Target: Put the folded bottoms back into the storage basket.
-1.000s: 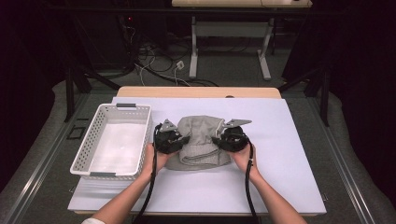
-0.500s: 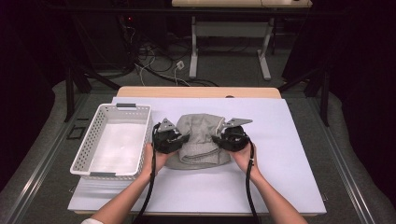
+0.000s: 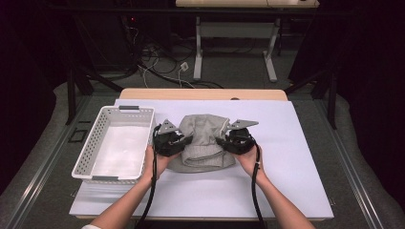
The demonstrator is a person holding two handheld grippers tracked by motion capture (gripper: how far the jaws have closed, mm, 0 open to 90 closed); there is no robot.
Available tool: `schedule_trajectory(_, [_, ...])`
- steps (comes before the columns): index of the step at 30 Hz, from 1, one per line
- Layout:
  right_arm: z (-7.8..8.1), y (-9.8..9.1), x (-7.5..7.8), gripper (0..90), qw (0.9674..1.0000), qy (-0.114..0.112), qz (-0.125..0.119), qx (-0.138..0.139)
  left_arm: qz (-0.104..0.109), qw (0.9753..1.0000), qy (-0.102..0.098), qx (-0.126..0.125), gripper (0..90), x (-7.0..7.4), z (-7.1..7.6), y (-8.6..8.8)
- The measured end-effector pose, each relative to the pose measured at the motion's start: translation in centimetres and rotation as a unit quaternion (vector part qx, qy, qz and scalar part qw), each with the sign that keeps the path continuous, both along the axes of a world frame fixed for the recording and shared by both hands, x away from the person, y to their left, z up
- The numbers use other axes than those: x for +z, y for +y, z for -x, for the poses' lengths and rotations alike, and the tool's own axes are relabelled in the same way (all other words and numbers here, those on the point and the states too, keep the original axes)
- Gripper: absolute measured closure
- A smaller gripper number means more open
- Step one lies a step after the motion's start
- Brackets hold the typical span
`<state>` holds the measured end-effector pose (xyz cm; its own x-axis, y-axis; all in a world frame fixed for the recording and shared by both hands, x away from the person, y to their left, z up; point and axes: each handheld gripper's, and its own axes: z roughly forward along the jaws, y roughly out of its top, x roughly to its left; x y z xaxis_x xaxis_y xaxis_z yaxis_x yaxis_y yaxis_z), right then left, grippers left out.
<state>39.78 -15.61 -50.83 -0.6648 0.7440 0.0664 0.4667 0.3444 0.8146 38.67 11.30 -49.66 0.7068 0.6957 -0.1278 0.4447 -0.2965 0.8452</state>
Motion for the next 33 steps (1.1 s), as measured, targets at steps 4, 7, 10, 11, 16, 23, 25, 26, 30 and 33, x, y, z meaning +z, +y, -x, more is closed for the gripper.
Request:
schedule_trajectory(4, [0.1, 0.1, 0.3, 73.1, 1.0, -0.003, 0.0, 0.003, -0.002, 1.0, 0.0, 0.0, 76.3, 0.3, 0.1, 0.1])
schedule_trajectory(7, [0.1, 0.2, 0.4, 73.1, 1.0, -0.003, -0.001, 0.005, -0.001, 1.0, 0.001, 0.0, 76.4, 0.5, 0.1, 0.2])
schedule_trajectory(10, [0.2, 0.2, 0.7, 73.2, 1.0, -0.006, 0.002, 0.006, 0.0, 1.0, 0.001, -0.001, 76.4, 0.7, 0.1, 0.3])
schedule_trajectory(11, [0.3, 0.3, 0.7, 73.2, 1.0, -0.007, 0.0, 0.007, 0.001, 1.0, 0.002, -0.002, 76.4, 0.9, 0.2, 0.3])
schedule_trajectory(16, [0.4, 0.3, 1.0, 73.2, 0.9999, -0.006, 0.001, 0.008, 0.0, 1.0, 0.005, -0.008, 76.5, 1.3, 0.2, 0.5])
schedule_trajectory(23, [0.4, 0.5, 1.4, 73.3, 0.9998, -0.011, 0.006, 0.013, -0.004, 0.9999, 0.005, -0.012, 76.6, 1.6, 0.2, 0.7])
schedule_trajectory(25, [0.5, 0.6, 1.4, 73.3, 0.9998, -0.011, 0.008, 0.015, -0.004, 0.9999, 0.006, -0.012, 76.7, 1.7, 0.1, 0.7])
schedule_trajectory(26, [0.5, 0.7, 1.4, 73.4, 0.9998, -0.011, 0.01, 0.016, -0.004, 0.9999, 0.007, -0.014, 76.8, 1.7, 0.1, 0.7])
schedule_trajectory(30, [0.6, 0.6, 1.6, 73.4, 0.9998, -0.007, 0.003, 0.018, 0.004, 0.9998, 0.011, -0.018, 76.9, 2.1, 0.0, 1.0])
schedule_trajectory(33, [0.6, 0.7, 1.9, 73.4, 0.9997, -0.011, 0.011, 0.019, 0.001, 0.9997, 0.008, -0.025, 76.9, 2.6, 0.1, 1.0])
